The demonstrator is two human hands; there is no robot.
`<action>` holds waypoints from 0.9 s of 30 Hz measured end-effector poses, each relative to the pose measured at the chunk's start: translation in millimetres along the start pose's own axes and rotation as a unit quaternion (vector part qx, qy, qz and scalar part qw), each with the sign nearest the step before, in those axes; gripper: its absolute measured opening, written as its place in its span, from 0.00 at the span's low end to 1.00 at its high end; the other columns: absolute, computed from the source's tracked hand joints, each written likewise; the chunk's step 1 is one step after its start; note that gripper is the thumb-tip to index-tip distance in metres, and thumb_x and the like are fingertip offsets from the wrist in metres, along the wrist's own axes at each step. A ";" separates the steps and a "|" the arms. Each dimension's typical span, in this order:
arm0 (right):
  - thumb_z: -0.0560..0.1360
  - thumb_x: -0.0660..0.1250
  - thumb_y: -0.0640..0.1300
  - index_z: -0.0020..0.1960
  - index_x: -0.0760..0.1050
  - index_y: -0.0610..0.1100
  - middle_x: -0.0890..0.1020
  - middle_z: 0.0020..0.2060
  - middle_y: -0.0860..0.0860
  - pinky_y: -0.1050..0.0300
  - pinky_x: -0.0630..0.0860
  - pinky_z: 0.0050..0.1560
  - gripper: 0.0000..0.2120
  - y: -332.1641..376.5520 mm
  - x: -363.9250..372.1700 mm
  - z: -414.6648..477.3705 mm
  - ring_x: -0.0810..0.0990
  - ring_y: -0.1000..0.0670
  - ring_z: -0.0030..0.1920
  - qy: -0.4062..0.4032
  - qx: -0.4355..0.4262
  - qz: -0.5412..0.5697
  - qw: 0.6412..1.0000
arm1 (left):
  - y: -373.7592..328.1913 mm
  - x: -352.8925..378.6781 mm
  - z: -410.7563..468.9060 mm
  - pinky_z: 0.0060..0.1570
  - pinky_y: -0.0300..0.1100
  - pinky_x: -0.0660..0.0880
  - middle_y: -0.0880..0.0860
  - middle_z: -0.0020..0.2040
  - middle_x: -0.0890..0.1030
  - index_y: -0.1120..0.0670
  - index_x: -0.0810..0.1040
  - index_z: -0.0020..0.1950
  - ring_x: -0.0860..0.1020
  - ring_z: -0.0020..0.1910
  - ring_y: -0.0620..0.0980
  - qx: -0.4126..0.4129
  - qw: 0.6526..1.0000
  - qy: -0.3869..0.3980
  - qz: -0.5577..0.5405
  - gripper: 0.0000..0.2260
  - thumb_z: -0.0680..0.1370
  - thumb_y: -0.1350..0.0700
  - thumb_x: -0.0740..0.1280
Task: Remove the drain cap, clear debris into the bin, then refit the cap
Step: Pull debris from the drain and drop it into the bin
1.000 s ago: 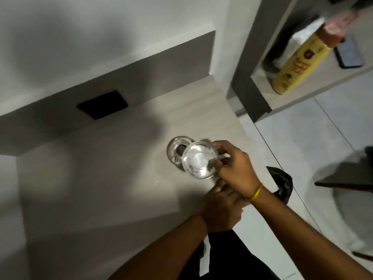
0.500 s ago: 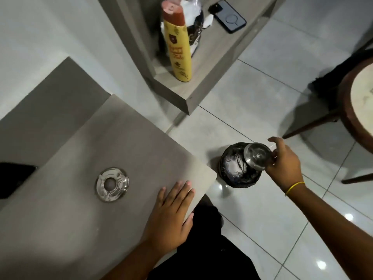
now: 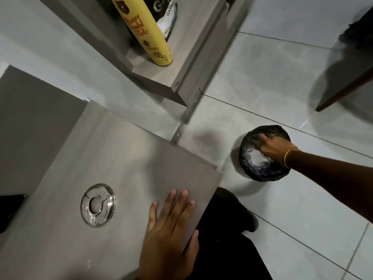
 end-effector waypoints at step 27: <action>0.83 0.55 0.35 0.77 0.69 0.39 0.77 0.62 0.38 0.51 0.71 0.46 0.23 10.5 64.4 37.9 0.79 0.43 0.57 0.067 0.000 -0.035 0.997 | -1.9 -2.1 13.9 0.74 0.67 0.70 0.55 0.75 0.73 0.50 0.71 0.72 0.68 0.76 0.56 0.001 0.998 0.029 0.058 0.29 0.72 0.41 0.64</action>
Point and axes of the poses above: each hand's wrist, its own z-axis towards the middle knuckle, its own x-axis out of the palm, y = z × x, the point moved 10 cm from there along z, towards the middle knuckle
